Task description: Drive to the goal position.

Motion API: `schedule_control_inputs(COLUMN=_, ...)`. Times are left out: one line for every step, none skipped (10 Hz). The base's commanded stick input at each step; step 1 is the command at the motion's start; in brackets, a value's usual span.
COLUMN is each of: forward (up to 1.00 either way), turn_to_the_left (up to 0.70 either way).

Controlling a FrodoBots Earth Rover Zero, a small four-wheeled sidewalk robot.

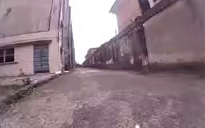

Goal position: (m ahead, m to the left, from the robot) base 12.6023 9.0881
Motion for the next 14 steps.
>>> schedule_control_inputs(forward=1.00, turn_to_the_left=0.02)
schedule_control_inputs(forward=1.00, turn_to_the_left=0.02)
schedule_control_inputs(forward=1.00, turn_to_the_left=0.02)
schedule_control_inputs(forward=1.00, turn_to_the_left=0.02)
schedule_control_inputs(forward=1.00, turn_to_the_left=0.02)
schedule_control_inputs(forward=1.00, turn_to_the_left=0.02)
schedule_control_inputs(forward=1.00, turn_to_the_left=0.02)
schedule_control_inputs(forward=1.00, turn_to_the_left=0.02)
schedule_control_inputs(forward=1.00, turn_to_the_left=0.02)
schedule_control_inputs(forward=1.00, turn_to_the_left=0.09)
schedule_control_inputs(forward=1.00, turn_to_the_left=0.30)
schedule_control_inputs(forward=1.00, turn_to_the_left=0.42)
schedule_control_inputs(forward=1.00, turn_to_the_left=0.42)
schedule_control_inputs(forward=1.00, turn_to_the_left=0.27)
